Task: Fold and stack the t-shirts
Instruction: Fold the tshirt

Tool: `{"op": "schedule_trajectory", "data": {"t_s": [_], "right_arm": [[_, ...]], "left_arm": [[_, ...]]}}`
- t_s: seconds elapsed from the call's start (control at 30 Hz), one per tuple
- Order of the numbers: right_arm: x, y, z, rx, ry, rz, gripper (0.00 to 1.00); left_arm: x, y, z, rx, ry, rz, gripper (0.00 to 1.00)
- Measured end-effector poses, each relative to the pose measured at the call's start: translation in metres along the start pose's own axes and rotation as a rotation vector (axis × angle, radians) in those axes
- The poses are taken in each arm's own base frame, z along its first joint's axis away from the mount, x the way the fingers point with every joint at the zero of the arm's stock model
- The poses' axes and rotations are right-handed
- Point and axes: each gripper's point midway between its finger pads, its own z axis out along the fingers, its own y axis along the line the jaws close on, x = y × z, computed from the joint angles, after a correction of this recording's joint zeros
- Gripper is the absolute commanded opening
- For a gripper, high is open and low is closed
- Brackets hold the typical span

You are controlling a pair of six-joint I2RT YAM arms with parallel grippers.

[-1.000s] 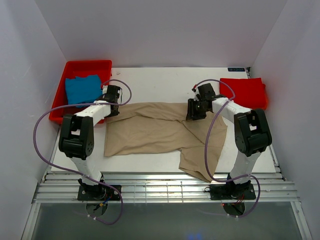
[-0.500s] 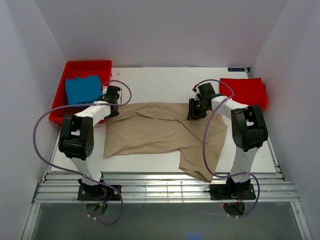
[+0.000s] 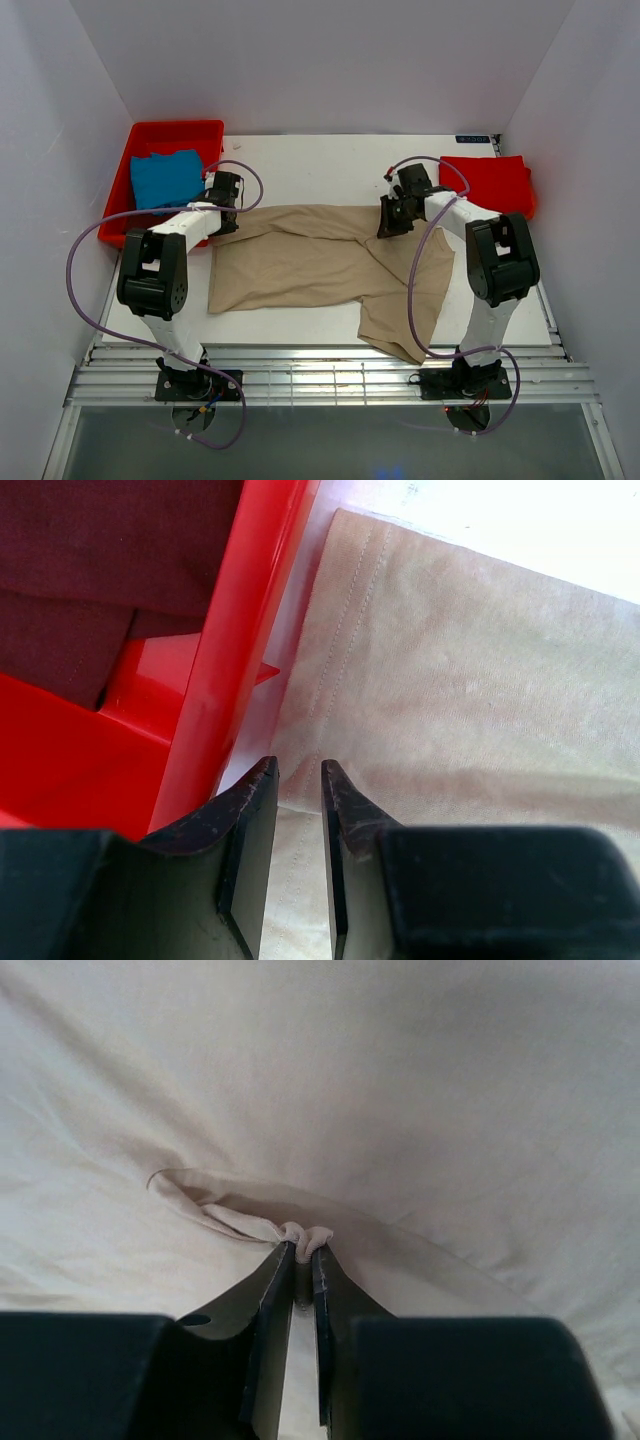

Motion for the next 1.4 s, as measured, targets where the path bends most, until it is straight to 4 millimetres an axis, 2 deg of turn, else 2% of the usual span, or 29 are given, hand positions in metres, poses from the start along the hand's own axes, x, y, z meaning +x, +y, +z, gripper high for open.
{"op": "schedule_trajectory", "data": {"t_s": [0.23,0.3,0.4,0.57,0.67,0.73,0.8,0.93,0.97,1.13,1.2,1.23,1.27,1.33,1.4], "right_arm": [[-0.009,0.023,-0.039,-0.049,-0.049,-0.034,0.18],[-0.004,0.032,-0.05,-0.069,-0.06,-0.047,0.18],[0.021,0.046,-0.055,-0.109,-0.028,-0.068,0.18],[0.089,0.063,-0.04,-0.155,0.126,-0.087,0.18],[0.115,0.073,-0.035,-0.173,0.193,-0.102,0.21],[0.12,0.079,-0.035,-0.179,0.207,-0.115,0.37],[0.122,0.082,-0.035,-0.18,0.216,-0.123,0.43],[0.109,0.082,-0.04,-0.142,0.194,-0.139,0.53],[0.102,0.081,-0.042,-0.124,0.178,-0.143,0.6],[0.05,0.08,-0.063,-0.041,0.018,-0.167,0.62],[0.029,0.074,-0.074,-0.015,-0.046,-0.156,0.5],[0.02,0.068,-0.078,0.001,-0.07,-0.14,0.28],[0.013,0.062,-0.08,0.014,-0.089,-0.136,0.19],[0.002,0.035,-0.081,0.065,-0.111,-0.076,0.11],[-0.002,0.009,-0.074,0.111,-0.104,-0.021,0.11]], "left_arm": [[0.0,-0.001,0.0,0.003,0.0,-0.001,0.35],[0.0,-0.001,0.0,0.007,0.002,-0.002,0.35],[0.0,-0.002,0.0,0.01,0.003,-0.005,0.35],[0.001,-0.003,0.0,0.014,0.004,-0.005,0.34],[0.001,-0.003,0.0,0.015,0.004,-0.005,0.34],[0.001,-0.003,0.0,0.016,0.004,-0.005,0.35],[0.001,-0.003,0.0,0.016,0.005,-0.005,0.34],[0.0,-0.003,0.0,0.018,0.003,-0.006,0.34],[0.0,-0.003,0.0,0.018,0.003,-0.006,0.34],[0.0,-0.004,0.0,0.018,0.003,-0.006,0.34],[0.0,-0.004,0.0,0.018,0.003,-0.006,0.34],[0.0,-0.004,0.0,0.018,0.003,-0.006,0.34],[0.0,-0.004,0.0,0.018,0.003,-0.006,0.34],[0.0,-0.004,0.0,0.018,0.003,-0.01,0.34],[0.0,-0.005,0.0,0.022,0.003,-0.015,0.32]]}}
